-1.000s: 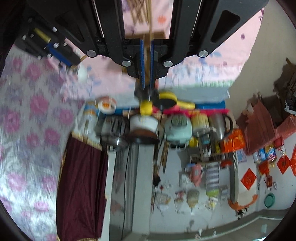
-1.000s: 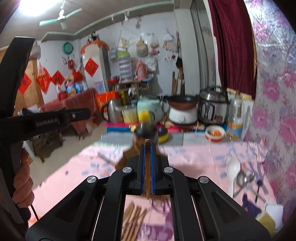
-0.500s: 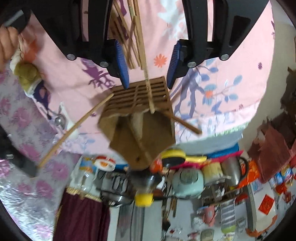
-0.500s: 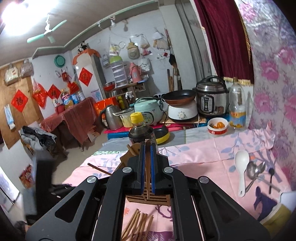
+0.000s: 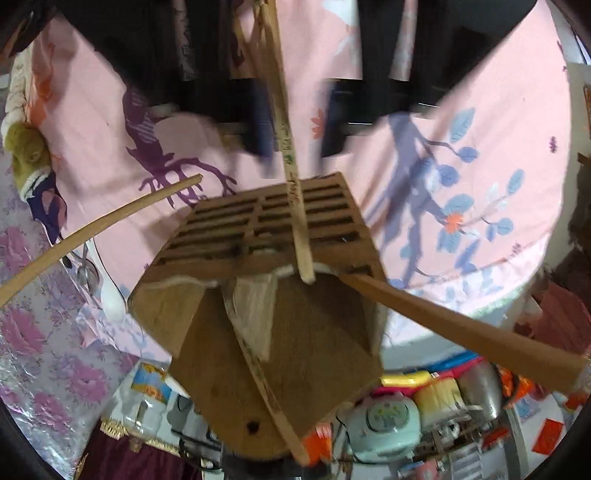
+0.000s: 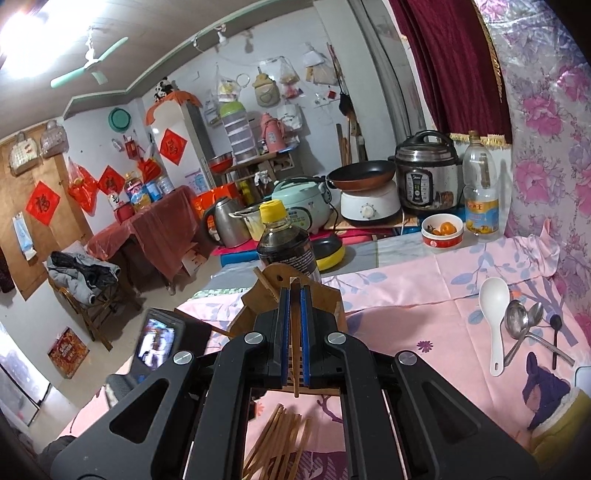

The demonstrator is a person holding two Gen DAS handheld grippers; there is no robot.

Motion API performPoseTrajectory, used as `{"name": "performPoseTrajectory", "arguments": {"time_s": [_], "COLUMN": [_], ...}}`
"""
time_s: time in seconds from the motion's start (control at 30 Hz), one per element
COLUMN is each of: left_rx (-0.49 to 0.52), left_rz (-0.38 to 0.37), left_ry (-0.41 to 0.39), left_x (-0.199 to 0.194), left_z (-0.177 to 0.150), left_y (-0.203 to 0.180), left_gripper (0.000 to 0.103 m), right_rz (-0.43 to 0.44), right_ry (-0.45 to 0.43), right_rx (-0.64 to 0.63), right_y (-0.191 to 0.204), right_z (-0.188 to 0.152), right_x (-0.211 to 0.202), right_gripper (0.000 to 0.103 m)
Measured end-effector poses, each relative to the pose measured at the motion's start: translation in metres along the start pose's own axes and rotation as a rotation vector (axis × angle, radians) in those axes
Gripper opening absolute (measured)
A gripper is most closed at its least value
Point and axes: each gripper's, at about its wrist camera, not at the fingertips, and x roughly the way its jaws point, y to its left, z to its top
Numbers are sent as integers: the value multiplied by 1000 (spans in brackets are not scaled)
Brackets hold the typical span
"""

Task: Organize utensils
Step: 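Carry both chopsticks up over the wooden holder and lower them into it, then open both grippers above the wooden holder to drop the chopsticks in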

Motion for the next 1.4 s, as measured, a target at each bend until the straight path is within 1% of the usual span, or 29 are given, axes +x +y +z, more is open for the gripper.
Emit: {"name": "performPoseTrajectory", "arguments": {"time_s": [0.03, 0.1, 0.23, 0.27, 0.33, 0.43, 0.5, 0.53, 0.6, 0.67, 0.73, 0.8, 0.87, 0.93, 1.07, 1.17, 1.3, 1.33, 1.37, 1.4], "left_rx": [-3, 23, 37, 35, 17, -27, -60, -84, -112, -153, -187, -208, -217, -237, -277, -283, -265, -260, -262, -268], "left_rz": [-9, 11, -10, -14, -39, -75, -86, -80, -65, -57, -45, -29, -2, 6, -12, 9, 48, 59, 58, 53], "left_ry": [-9, -57, -164, -200, -295, -460, -538, -591, -660, -739, -794, -821, -825, -810, -773, -769, -767, -761, -754, -755], "left_x": [-1, -13, -61, -74, -105, -143, -155, -161, -167, -170, -167, -158, -149, -132, -102, -87, -74, -73, -74, -76], "left_z": [-1, -4, -6, -5, -1, 8, 14, 19, 24, 32, 41, 50, 56, 63, 71, 71, 64, 63, 62, 60], "left_y": [0, -5, -12, -13, -12, -9, -9, -7, -4, 0, 2, 3, 6, 10, 22, 24, 21, 20, 20, 21], "left_gripper": [6, 6, 6, 6, 6, 6, 6, 6, 6, 6, 6, 6, 6, 6, 6, 6, 7, 9, 30, 67], "right_rz": [-1, 2, 13, 16, 16, 5, -1, 1, 8, -4, -21, -26, -42, -56, -56, -58, -60, -44, -31, -27], "right_ry": [-1, -1, -9, -15, -42, -105, -147, -161, -195, -236, -272, -296, -300, -289, -244, -223, -192, -165, -146, -142], "right_rx": [1, 5, 13, 12, 4, -11, -19, -16, -6, -10, -22, -34, -63, -80, -57, -45, -48, -54, -51, -41], "right_y": [0, 0, 0, 0, 2, 8, 12, 13, 14, 16, 19, 19, 21, 21, 9, 5, 3, 4, 4, 3], "right_z": [0, 0, 0, 0, 2, 10, 17, 21, 29, 33, 34, 31, 29, 29, 29, 28, 25, 25, 25, 24], "right_x": [0, 0, -3, -5, -11, -19, -21, -21, -19, -18, -15, -12, -2, 7, 27, 35, 45, 50, 53, 53], "right_gripper": [6, 6, 6, 6, 6, 6, 6, 6, 6, 6, 6, 6, 6, 6, 6, 6, 8, 10, 13, 19]}}
